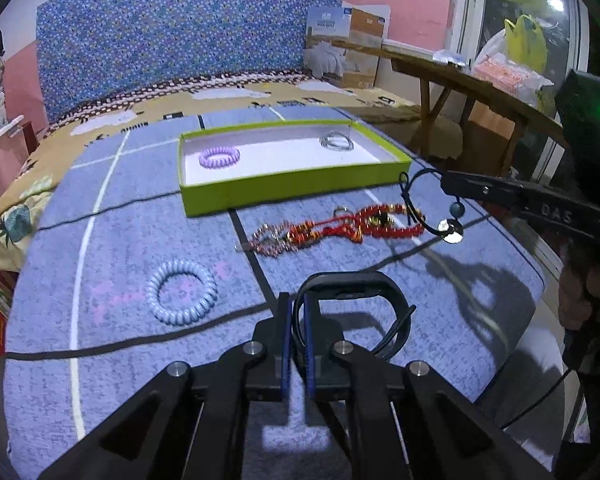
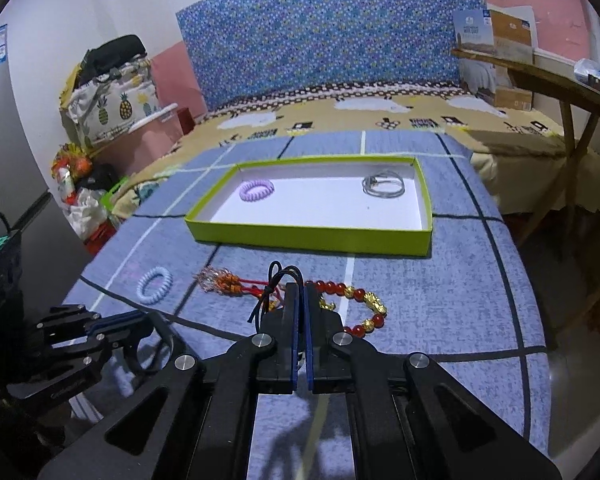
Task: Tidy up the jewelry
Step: 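Carry the black band into the green box while the right tool releases the black bracelet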
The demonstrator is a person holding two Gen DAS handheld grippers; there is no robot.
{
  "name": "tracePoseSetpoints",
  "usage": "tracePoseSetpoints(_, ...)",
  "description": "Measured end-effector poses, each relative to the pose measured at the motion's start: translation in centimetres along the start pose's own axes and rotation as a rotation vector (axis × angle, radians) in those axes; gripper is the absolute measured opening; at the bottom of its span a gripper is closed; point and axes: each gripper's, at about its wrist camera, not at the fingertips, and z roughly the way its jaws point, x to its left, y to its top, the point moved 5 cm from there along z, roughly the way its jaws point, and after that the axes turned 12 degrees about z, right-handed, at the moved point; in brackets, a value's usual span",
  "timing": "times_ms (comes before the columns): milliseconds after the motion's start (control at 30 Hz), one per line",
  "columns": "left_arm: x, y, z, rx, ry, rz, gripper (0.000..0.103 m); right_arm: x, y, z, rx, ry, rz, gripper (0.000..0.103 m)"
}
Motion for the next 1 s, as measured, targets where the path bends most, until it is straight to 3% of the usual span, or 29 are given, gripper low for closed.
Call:
tracePoseSetpoints(400,2.1,2.7,-1.4,-0.067,0.067,-0.009,0.006,1.0,1.3,-1.2,-0.046,0.016,-0.008,0.002)
tracePoseSetpoints(1000,6.1,7.3,2.3,-0.070,0.153,-0.038,0.006,-1.1,6.0,2.0,-0.053,-0.014,-0.002,0.002)
